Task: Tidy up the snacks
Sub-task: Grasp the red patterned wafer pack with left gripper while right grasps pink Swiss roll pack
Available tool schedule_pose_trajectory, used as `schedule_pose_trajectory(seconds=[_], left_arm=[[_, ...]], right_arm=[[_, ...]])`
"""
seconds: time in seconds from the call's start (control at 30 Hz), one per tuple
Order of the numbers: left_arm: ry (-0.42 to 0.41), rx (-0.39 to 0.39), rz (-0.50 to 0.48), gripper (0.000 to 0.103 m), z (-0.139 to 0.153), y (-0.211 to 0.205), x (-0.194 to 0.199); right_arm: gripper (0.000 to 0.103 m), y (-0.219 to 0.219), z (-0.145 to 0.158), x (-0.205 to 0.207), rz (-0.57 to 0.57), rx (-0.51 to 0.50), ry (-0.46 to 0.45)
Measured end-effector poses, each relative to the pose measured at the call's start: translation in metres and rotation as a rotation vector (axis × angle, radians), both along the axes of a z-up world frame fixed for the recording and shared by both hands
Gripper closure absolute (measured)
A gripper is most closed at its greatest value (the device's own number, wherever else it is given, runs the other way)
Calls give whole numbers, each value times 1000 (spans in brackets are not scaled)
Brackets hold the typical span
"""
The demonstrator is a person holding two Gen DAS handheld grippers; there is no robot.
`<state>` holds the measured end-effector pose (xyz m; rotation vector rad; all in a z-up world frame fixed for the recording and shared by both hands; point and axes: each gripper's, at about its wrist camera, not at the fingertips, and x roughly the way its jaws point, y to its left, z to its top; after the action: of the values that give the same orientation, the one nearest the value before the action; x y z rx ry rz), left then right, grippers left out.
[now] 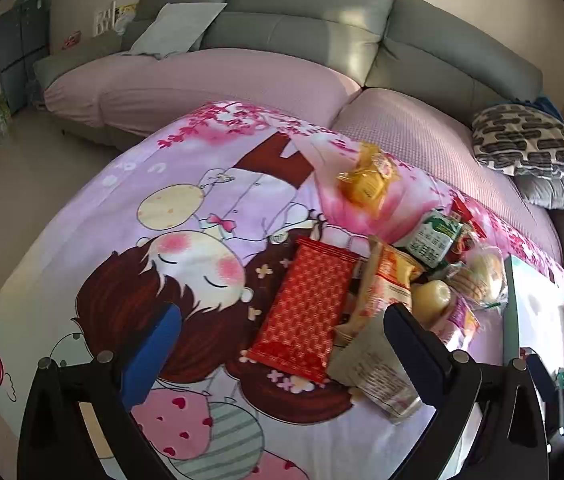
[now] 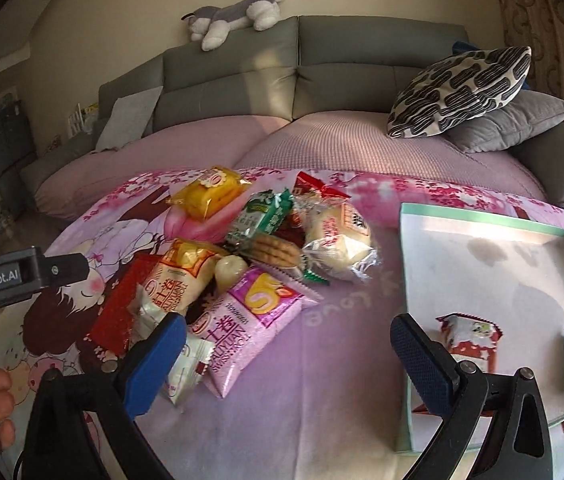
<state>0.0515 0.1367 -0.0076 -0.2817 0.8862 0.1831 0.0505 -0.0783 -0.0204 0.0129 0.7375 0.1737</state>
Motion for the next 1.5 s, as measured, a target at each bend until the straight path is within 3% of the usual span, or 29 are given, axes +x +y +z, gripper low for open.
schedule_pose_trajectory(seconds=[0.33,0.5,1.03,1.23,1.3,1.37,1.5], left_arm=[[95,-42,-9,2,-29,11,32],[127,-35,-41,2,-43,7,46],[222,70,-88,2,-71,-7,72],[217,137,-18,2,-68,-1,72],[216,131,2,3,-69,6,70],[208,116,10,6,-68,9,68],[197,136,9,27,-66,6,65]], right_arm=[[0,9,-9,22,-27,45,44],[0,12,-16,34,-46,6,82],[0,14,-37,45,-43,-34,185],[0,10,-38,46,-54,-46,204],[5,8,-37,46,-64,-55,212],[17,4,-37,46,-70,-50,219],[39,0,-35,44,-88,-66,219]])
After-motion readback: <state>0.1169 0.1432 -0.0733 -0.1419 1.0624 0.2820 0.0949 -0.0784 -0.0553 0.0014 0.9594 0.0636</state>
